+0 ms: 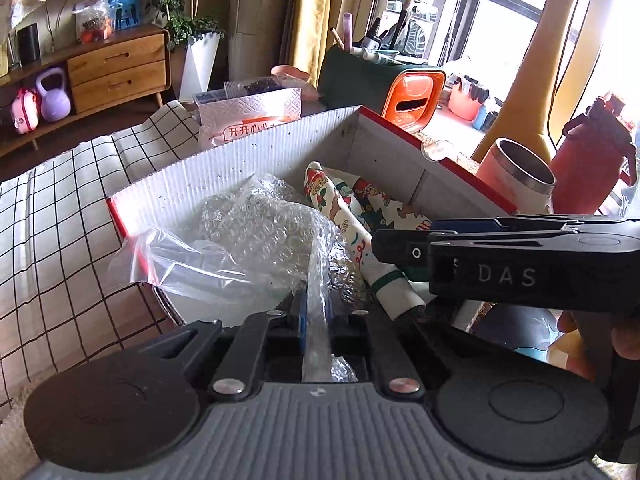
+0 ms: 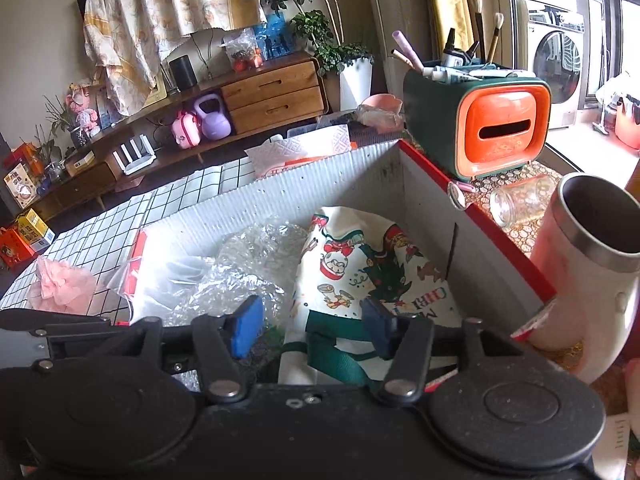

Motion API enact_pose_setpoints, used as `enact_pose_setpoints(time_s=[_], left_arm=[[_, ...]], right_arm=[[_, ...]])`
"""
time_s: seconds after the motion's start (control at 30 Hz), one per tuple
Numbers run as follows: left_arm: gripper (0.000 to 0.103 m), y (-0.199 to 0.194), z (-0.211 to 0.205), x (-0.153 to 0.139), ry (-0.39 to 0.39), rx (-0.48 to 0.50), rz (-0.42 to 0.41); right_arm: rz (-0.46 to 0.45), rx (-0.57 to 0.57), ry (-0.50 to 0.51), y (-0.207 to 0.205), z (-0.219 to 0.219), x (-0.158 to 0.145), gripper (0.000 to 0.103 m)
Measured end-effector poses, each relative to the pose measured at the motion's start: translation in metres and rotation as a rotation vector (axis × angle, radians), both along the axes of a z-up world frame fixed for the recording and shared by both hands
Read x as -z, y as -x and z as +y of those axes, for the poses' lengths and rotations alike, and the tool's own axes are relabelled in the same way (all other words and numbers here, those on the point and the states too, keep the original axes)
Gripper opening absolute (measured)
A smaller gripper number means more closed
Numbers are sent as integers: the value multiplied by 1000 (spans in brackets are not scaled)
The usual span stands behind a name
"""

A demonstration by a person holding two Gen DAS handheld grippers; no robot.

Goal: Organize soft objects
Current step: 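Open the right gripper releasing the cloth bag while the left gripper releases the bubble wrap into the box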

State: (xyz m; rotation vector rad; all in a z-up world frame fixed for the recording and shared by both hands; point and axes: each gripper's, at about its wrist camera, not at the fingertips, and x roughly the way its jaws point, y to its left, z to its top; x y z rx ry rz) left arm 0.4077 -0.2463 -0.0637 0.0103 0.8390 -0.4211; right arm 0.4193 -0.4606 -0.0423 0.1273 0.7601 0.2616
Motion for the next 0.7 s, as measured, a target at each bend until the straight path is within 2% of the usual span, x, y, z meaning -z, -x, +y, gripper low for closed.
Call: enact_pose_setpoints(time_s=[0.13, 0.4, 0.7], left_arm=[[10, 10, 1, -8, -14, 4, -24], [11, 29, 13, -25, 15, -4, -50], [12, 58, 36, -46, 56, -25, -76]], right_arm=[[-15, 11, 12, 9, -1, -8, 65], [-41, 25, 13, 29, -2, -21, 78], [-74, 12, 1, 61, 3, -38, 87]])
